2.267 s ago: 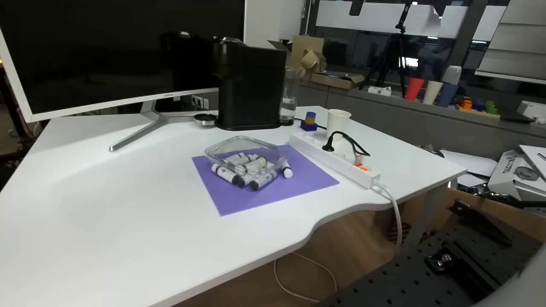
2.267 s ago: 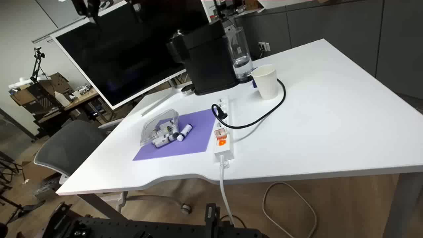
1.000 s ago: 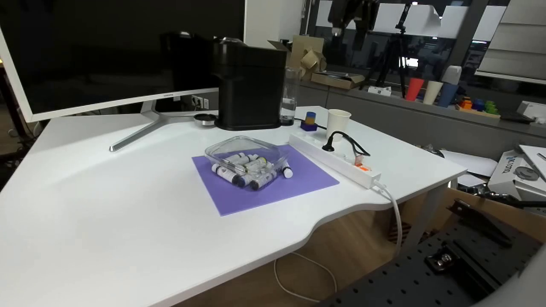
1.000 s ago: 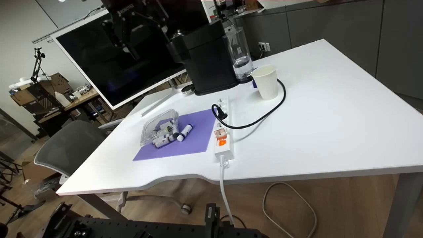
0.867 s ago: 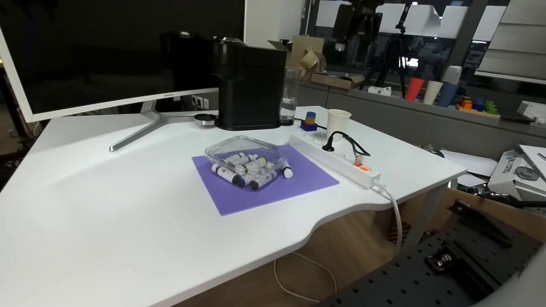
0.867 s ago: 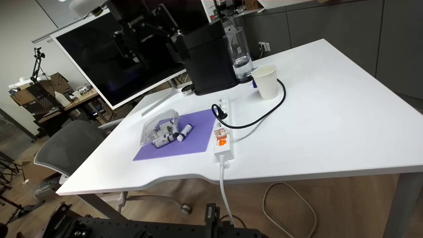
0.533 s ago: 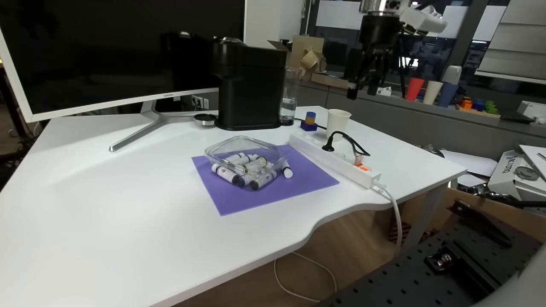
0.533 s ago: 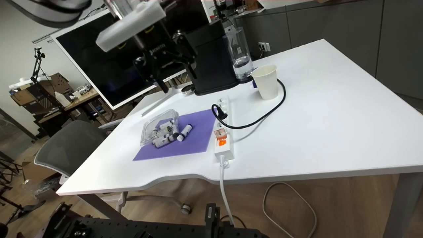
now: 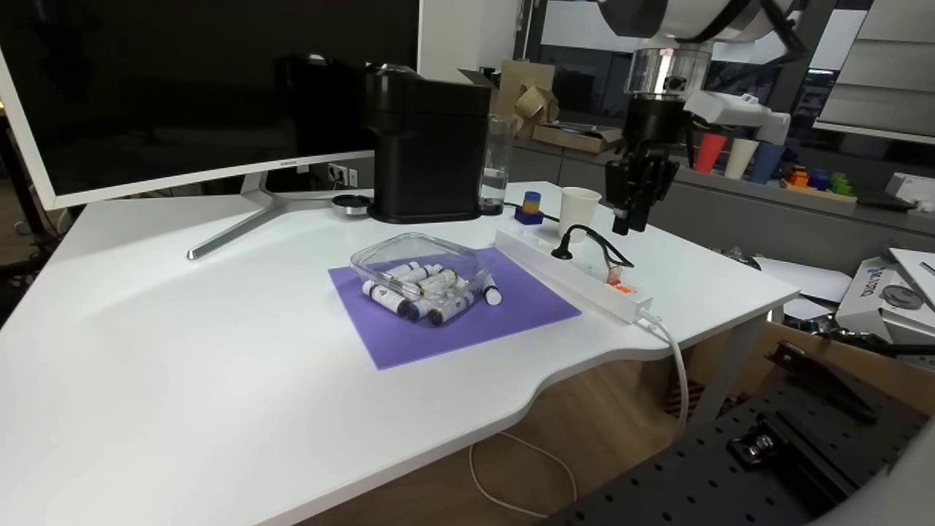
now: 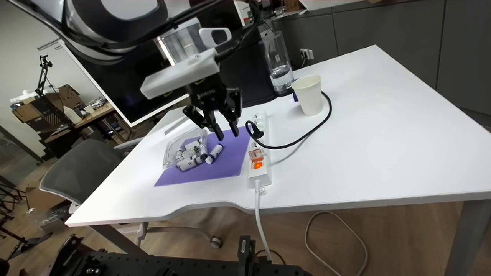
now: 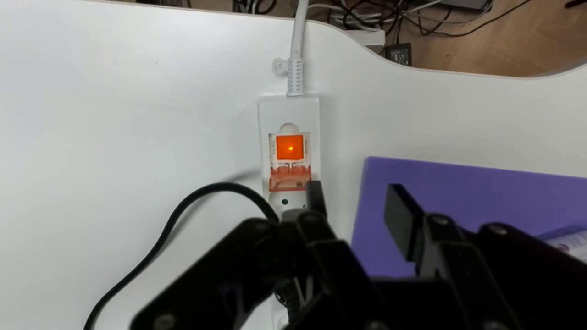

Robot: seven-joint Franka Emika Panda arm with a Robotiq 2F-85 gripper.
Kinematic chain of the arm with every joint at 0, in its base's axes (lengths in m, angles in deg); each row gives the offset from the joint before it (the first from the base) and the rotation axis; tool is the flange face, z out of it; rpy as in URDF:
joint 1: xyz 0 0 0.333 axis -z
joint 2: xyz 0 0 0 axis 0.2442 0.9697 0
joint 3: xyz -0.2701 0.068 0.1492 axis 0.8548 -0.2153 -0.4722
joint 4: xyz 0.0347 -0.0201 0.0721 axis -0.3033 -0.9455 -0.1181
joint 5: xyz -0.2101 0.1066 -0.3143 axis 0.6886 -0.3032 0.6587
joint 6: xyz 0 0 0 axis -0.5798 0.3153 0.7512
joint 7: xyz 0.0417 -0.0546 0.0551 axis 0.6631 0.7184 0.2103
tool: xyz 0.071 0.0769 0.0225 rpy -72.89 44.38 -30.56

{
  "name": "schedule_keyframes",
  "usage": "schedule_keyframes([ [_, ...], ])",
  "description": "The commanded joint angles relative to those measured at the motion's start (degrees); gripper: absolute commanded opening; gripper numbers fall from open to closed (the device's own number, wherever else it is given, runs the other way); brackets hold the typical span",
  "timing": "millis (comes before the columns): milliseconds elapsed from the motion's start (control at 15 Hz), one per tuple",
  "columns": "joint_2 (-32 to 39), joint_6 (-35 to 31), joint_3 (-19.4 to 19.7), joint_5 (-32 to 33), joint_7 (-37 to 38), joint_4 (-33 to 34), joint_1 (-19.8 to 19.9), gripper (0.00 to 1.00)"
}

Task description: Turn off the switch on the adapter

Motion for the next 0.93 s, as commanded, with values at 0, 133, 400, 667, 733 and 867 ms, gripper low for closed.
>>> schedule_keyframes([
  [0, 2.7, -3.0, -1.2, -1.9, -1.7, -0.3, 1.6, 0.11],
  [133, 4.8, -7.2, -1.5, -1.2, -1.9, -0.5, 2.3, 0.01],
  [400, 8.5, -10.3, -1.9, 0.1, -1.2, 0.0, 4.2, 0.00],
  [667, 8.7, -10.1, -2.7, 0.3, -0.5, -0.4, 4.8, 0.01],
  [733, 7.5, -10.5, -2.7, 0.9, -0.7, -0.9, 4.5, 0.00],
  [867, 7.3, -11.5, -2.8, 2.2, -0.7, -1.0, 4.4, 0.00],
])
